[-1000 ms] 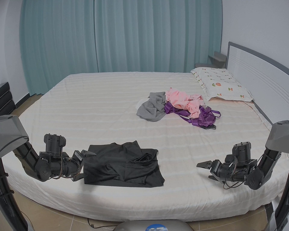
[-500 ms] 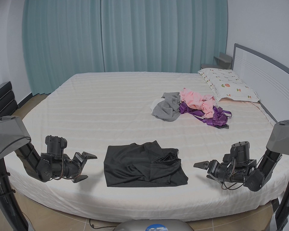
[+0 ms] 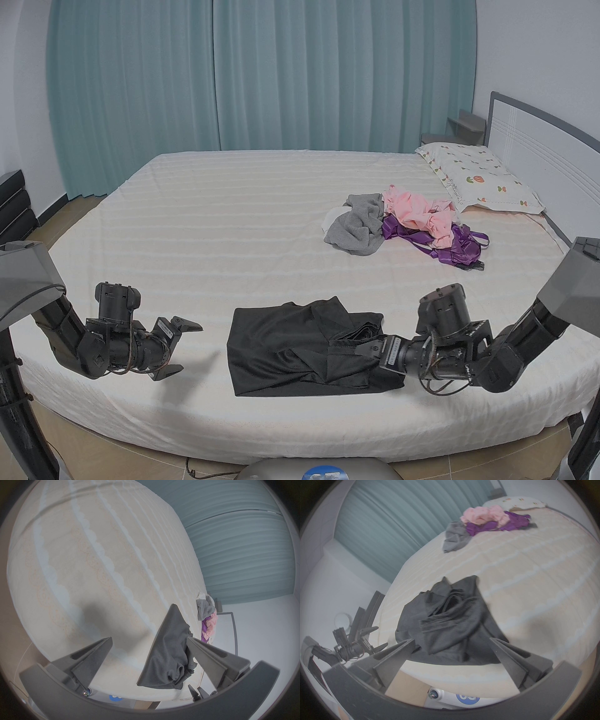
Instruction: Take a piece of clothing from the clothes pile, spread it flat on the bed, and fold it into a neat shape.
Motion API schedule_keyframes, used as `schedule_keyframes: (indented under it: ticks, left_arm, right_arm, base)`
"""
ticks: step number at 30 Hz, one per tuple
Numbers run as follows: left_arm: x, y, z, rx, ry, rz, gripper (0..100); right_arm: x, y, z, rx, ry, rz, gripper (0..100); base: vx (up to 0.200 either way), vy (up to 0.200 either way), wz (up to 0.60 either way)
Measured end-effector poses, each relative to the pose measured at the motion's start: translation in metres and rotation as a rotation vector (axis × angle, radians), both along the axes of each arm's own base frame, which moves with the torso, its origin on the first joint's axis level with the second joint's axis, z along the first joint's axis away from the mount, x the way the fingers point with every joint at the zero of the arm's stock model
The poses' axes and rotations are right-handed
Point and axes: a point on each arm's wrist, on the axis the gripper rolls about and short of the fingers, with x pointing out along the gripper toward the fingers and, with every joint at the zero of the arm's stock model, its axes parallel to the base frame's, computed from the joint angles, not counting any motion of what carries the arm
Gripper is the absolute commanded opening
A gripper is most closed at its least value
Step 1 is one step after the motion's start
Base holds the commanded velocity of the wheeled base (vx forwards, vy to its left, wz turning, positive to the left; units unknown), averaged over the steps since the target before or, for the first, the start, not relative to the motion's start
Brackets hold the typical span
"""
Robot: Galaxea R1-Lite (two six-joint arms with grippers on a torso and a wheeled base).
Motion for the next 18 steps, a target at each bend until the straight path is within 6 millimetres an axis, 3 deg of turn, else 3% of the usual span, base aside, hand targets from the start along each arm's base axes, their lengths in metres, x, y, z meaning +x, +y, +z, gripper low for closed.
schedule_keyframes:
  ticks: [8, 18]
  left_arm:
    - [0.000, 0.000, -0.001, 0.003, 0.001, -0.003, 100]
    - [0.000, -0.001, -0.001, 0.005, 0.000, -0.005, 100]
  right_arm:
    - [0.006, 0.053, 0.007, -0.146, -0.042, 0.088, 100]
    - [0.024, 0.080, -0.010, -0.368, -0.019, 0.124, 100]
  base:
    - [0.000, 0.000, 0.00]
    - [0.000, 0.000, 0.00]
